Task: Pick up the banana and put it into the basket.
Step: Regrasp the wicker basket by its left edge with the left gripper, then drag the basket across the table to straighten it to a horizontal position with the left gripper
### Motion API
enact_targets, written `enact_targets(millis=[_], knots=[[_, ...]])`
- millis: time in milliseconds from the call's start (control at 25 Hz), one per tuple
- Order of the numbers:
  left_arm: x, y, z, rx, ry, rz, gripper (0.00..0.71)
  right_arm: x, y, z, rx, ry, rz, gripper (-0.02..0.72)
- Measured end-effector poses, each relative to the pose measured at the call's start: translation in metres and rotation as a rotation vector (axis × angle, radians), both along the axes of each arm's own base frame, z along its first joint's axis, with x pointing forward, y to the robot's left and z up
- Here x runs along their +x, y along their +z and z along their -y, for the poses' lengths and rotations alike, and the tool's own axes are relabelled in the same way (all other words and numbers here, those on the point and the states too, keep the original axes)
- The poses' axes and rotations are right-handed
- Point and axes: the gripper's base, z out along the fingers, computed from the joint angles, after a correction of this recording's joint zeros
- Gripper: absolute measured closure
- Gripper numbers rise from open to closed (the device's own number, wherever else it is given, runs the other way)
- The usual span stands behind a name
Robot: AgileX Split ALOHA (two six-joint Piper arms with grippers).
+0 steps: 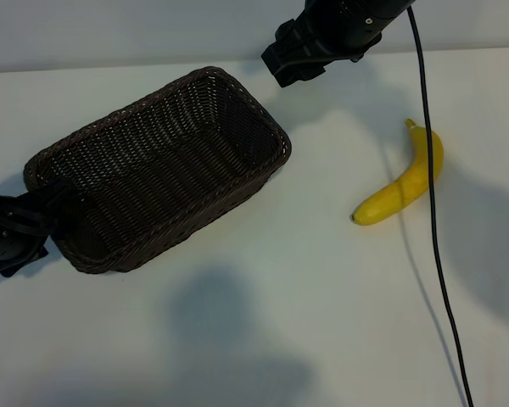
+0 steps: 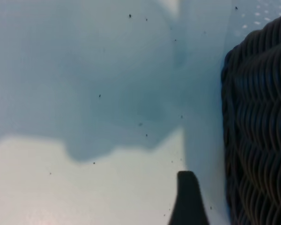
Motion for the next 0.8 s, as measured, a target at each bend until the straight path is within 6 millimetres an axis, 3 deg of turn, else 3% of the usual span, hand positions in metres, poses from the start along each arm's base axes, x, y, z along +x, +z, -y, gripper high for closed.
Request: enact_targets(millis=[120, 320, 520, 800], knots=[[0.003, -0.007, 0.0, 0.003, 0.004, -0.018, 0.283, 0.0, 0.0, 0.0, 0.0, 0.0, -0.002, 0.14], [0.005, -0.017, -0.001, 0.014, -0.012, -0.051, 0.533, 0.0, 0.0, 0.0, 0.0, 0.001, -0.003, 0.14], [0.006, -0.016, 0.0, 0.021, -0.033, -0.049, 0.544, 0.0, 0.0, 0.0, -0.001, 0.001, -0.003, 0.14], [0.022, -0.001, 0.002, 0.022, -0.103, -0.034, 0.544, 0.0, 0.0, 0.0, -0.002, 0.001, -0.003, 0.14]])
